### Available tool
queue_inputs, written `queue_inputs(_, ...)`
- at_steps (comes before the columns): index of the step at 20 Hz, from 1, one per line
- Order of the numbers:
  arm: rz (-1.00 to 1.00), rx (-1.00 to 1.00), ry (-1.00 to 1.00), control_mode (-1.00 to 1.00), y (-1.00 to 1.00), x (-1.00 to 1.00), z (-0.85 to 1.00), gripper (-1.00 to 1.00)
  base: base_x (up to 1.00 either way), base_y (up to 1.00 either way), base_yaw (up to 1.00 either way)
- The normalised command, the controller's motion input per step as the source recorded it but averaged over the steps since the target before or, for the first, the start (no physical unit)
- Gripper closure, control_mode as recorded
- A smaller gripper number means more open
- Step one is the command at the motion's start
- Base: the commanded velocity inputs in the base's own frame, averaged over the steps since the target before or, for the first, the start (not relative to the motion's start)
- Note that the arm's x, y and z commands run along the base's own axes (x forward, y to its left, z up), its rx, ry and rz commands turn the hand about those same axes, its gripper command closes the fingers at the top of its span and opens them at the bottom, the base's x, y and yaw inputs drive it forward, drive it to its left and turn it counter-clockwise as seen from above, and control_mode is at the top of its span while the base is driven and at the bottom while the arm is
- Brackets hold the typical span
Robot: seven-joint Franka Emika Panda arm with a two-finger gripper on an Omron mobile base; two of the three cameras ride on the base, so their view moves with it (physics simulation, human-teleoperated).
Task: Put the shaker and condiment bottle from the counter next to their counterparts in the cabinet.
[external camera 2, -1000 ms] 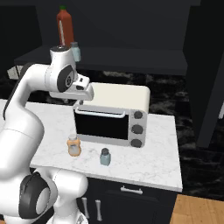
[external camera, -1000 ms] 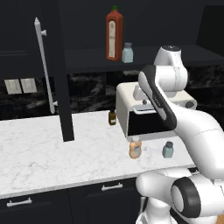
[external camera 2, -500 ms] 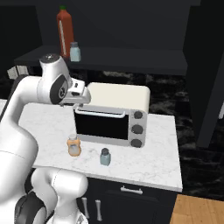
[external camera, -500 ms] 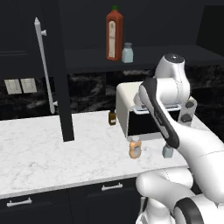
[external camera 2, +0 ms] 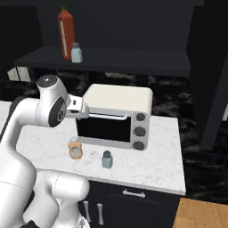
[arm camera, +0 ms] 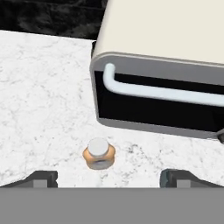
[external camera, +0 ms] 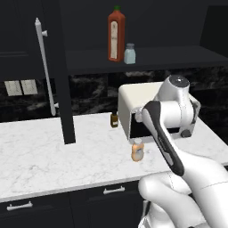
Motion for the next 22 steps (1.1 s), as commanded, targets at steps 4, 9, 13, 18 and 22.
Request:
queue_inputs(4, -0.12, -0.03, -0.07, -1.00, 0.10, -0.08, -0.13, -1.00, 0.00, 0.00, 0.00)
queue_inputs(9, -0.20, -0.08, -0.14, -1.00, 0.23, -0.08, -0.17, -1.00, 0.00, 0.00, 0.00)
queue_inputs(13, -0.24, -0.13, -0.16, -1.00, 0.38, -0.21, -0.33, -1.00, 0.00, 0.00, 0.00)
queue_inputs(18, -0.04, 0.00, 0.00, -1.00, 0.01, -0.03, -0.32, -1.00, 0.00, 0.00, 0.00)
queue_inputs(22, -0.04, -0.06, -0.04, -1.00, 0.19, 0.00, -0.43, -1.00, 0.00, 0.00, 0.00)
